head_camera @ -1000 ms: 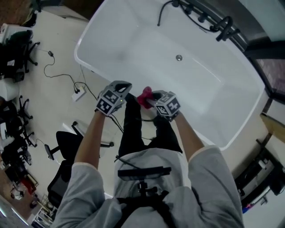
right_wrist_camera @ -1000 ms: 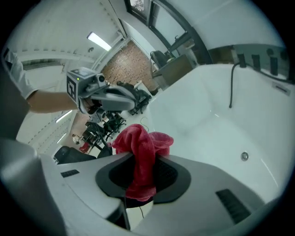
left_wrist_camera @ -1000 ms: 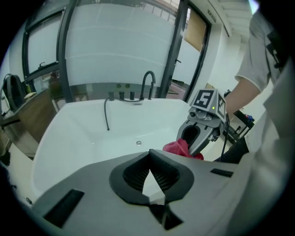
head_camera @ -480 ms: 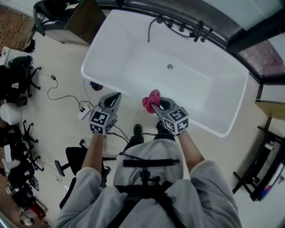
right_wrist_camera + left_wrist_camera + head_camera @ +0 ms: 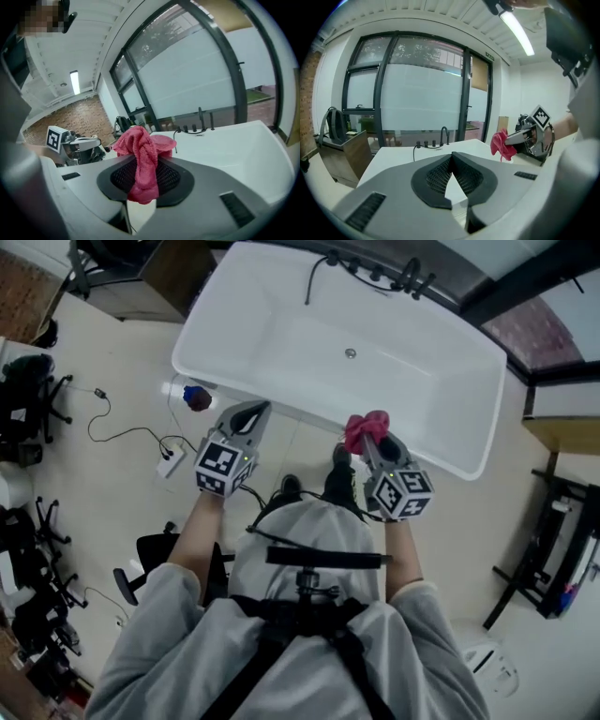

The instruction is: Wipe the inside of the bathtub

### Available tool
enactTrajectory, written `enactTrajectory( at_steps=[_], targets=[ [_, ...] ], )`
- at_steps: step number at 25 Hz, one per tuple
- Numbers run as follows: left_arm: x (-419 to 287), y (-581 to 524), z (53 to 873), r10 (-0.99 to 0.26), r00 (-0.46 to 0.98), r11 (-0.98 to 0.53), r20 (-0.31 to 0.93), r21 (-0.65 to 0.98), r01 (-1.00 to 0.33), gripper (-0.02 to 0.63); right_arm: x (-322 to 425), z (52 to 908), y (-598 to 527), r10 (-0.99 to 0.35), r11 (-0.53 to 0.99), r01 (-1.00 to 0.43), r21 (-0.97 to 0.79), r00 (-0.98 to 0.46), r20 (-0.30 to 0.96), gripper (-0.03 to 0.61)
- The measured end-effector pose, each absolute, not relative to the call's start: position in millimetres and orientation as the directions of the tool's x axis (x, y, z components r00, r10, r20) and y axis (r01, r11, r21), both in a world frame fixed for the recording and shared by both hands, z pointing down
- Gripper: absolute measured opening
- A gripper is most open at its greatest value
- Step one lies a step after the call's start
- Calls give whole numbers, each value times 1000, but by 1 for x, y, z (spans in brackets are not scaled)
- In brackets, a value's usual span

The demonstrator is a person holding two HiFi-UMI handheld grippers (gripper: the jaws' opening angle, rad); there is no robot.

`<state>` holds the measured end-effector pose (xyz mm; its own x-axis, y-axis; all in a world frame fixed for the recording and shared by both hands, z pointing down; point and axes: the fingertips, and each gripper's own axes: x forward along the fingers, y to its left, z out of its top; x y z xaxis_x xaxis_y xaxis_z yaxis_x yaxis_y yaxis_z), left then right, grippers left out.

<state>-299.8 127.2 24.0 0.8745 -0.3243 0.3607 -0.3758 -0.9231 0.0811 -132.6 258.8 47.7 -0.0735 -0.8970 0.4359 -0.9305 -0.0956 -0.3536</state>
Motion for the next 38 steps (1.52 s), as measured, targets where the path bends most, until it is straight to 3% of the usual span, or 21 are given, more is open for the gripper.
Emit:
enactTrajectory(
  at_steps=[7, 13, 27, 38],
  targets=[
    [-287, 164, 14, -262, 914, -940, 310, 134, -314, 5, -107, 32, 329, -870, -264, -936, -232, 127, 476, 100],
    [-265, 200, 15, -246, 916, -945, 316, 134, -300, 5, -72, 36, 380, -840, -356, -912, -204, 217, 497, 100],
    [-225, 270, 19, -361, 853, -895, 378, 115, -430, 5, 16, 48, 458, -845, -330, -927, -177, 206, 494, 100],
    [-208, 297, 26, -345, 838, -902, 423, 99, -421, 5, 29, 66, 482, -844, -328, -925, -193, 195, 500, 100]
  ],
)
